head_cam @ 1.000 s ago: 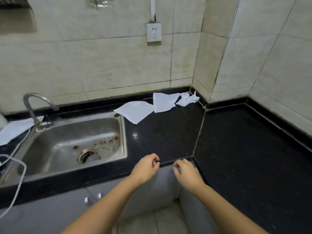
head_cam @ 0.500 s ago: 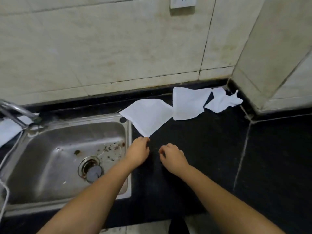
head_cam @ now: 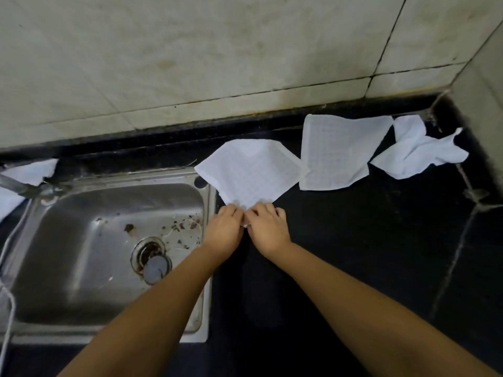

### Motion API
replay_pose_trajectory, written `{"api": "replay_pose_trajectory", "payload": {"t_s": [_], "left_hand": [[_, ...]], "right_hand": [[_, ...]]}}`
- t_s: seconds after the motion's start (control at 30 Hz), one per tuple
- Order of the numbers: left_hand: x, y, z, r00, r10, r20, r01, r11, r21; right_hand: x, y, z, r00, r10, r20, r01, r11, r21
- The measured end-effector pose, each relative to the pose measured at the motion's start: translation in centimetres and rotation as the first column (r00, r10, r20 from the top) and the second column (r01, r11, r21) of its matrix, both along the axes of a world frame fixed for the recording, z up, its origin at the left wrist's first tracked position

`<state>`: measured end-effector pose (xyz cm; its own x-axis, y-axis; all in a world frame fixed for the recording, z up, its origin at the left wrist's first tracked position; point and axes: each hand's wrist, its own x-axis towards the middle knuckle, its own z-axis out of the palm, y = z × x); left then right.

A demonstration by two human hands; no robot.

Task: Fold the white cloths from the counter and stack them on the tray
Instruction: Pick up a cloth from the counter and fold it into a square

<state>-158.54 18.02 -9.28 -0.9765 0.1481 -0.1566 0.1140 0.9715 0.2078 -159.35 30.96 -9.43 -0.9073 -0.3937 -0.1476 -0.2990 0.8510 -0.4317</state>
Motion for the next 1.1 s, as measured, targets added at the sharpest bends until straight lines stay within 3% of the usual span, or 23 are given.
{"api": "replay_pose_trajectory", "payload": {"t_s": [0.23, 0.4, 0.5, 0.6, 0.67, 0.73, 0.83, 0.93, 1.0, 1.1], "left_hand": [[1.8, 1.6, 0.9, 0.977, -0.199, -0.07, 0.206, 0.974, 0.097], [2.2, 2.5, 2.2, 0.97, -0.242, -0.012, 0.24, 0.954, 0.179], [3.6, 3.6, 3.8, 0.975, -0.203, 0.089, 0.157, 0.918, 0.364], [6.2, 4.6, 4.7, 0.959, -0.223, 0.175, 0.088, 0.822, 0.562], [8.1, 5.5, 5.2, 0.947, -0.244, 0.211, 0.056, 0.767, 0.639], [9.5, 5.9, 5.5, 0.927, -0.254, 0.275, 0.007, 0.747, 0.665], [10.9, 5.2, 5.1, 0.875, -0.344, 0.339, 0.08, 0.796, 0.6], [10.9, 3.0, 5.6, 0.882, -0.335, 0.33, 0.107, 0.826, 0.554], [10.4, 1.4, 6.7, 0.904, -0.295, 0.31, 0.067, 0.813, 0.579], [9.5, -0.3, 10.2, 0.918, -0.266, 0.295, -0.024, 0.704, 0.709]], "right_hand": [[2.3, 3.7, 1.1, 0.997, -0.029, 0.077, 0.036, 0.995, -0.09], [5.1, 3.7, 2.7, 0.979, -0.155, 0.13, 0.173, 0.975, -0.139], [7.6, 4.4, 3.8, 0.966, -0.216, 0.141, 0.246, 0.935, -0.257], [10.6, 6.2, 4.8, 0.926, -0.334, 0.177, 0.373, 0.884, -0.283], [12.5, 7.5, 5.3, 0.883, -0.429, 0.193, 0.469, 0.83, -0.301], [14.4, 8.7, 6.0, 0.811, -0.536, 0.234, 0.583, 0.713, -0.39], [16.8, 10.3, 7.5, 0.699, -0.647, 0.305, 0.691, 0.5, -0.523], [18.7, 11.8, 9.6, 0.627, -0.708, 0.325, 0.711, 0.35, -0.61], [19.5, 12.6, 11.2, 0.598, -0.727, 0.337, 0.712, 0.289, -0.64], [20.0, 14.0, 13.9, 0.623, -0.708, 0.333, 0.692, 0.3, -0.657]]}}
